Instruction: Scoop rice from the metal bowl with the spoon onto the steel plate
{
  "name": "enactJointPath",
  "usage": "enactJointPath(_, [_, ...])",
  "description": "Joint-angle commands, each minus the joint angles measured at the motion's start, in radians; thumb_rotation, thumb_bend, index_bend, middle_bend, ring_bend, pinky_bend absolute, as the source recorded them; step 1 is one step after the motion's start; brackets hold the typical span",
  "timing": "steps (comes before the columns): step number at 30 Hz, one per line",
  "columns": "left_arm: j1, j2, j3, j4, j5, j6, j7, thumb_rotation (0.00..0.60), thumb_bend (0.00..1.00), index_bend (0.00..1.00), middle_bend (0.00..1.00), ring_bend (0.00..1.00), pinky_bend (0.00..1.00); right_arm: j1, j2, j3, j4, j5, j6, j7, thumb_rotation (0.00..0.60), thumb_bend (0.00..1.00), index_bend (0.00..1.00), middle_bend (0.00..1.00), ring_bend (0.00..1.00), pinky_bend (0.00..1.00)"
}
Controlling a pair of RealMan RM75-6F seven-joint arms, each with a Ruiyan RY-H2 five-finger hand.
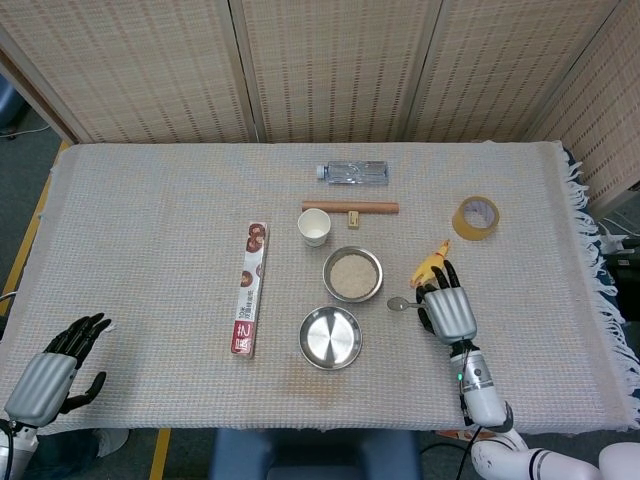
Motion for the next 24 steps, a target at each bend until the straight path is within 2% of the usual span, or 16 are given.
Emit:
enactJointPath(1, [-0.001, 0.0, 0.0, 0.001, -0.001, -0.001, 0.0, 0.6, 0.44, 0.0, 0.0, 0.0, 0.17, 0.0, 0.001, 0.003, 0.0, 0.0, 0.0, -0.002, 0.6, 0.39, 0.92, 0.56, 0.11, 0.0])
enactJointPath(6, [-0.001, -0.001, 0.0, 0.0, -0.001, -0.002, 0.001, 0.6, 0.44, 0.0, 0.0, 0.0, 0.17, 0.005, 0.014, 0.017, -0.014, 0.001, 0.001, -0.006, 0.6, 0.39, 0.92, 0.56, 0.11, 0.0])
enactJointPath(10, [0.0, -0.001, 0.0, 0.0, 0.001, 0.0, 0.0, 0.6, 0.44, 0.0, 0.0, 0.0, 0.17, 0.026, 0.047, 0.048, -0.062, -0.001, 0.008, -0.046, 0.6, 0.39, 0.91, 0.56, 0.11, 0.0])
enactJointPath(16, [0.0, 0.001, 0.003, -0.003, 0.007, 0.001, 0.002, 0.6, 0.44, 0.0, 0.0, 0.0, 0.17, 0.107, 0.109, 0.121, -0.159, 0.043, -0.048, -0.215, 0.6, 0.39, 0.91, 0.56, 0.11, 0.0])
enactJointPath(19, [0.003, 0.002, 0.005, -0.004, 0.012, 0.007, 0.001, 0.6, 0.44, 0.0, 0.0, 0.0, 0.17, 0.171, 0.126, 0.157, -0.194, 0.085, -0.098, -0.338, 0.6, 0.39, 0.91, 0.56, 0.11, 0.0])
enactJointPath(21, [0.003, 0.002, 0.006, -0.005, 0.013, 0.008, 0.001, 0.6, 0.44, 0.0, 0.0, 0.0, 0.17, 0.205, 0.127, 0.17, -0.202, 0.115, -0.126, -0.408, 0.6, 0.39, 0.91, 0.56, 0.11, 0.0])
enactJointPath(24, [0.003, 0.003, 0.006, -0.005, 0.014, 0.008, -0.001, 0.6, 0.44, 0.0, 0.0, 0.0, 0.17, 0.223, 0.127, 0.176, -0.208, 0.142, -0.144, -0.447, 0.6, 0.39, 0.91, 0.56, 0.11, 0.0])
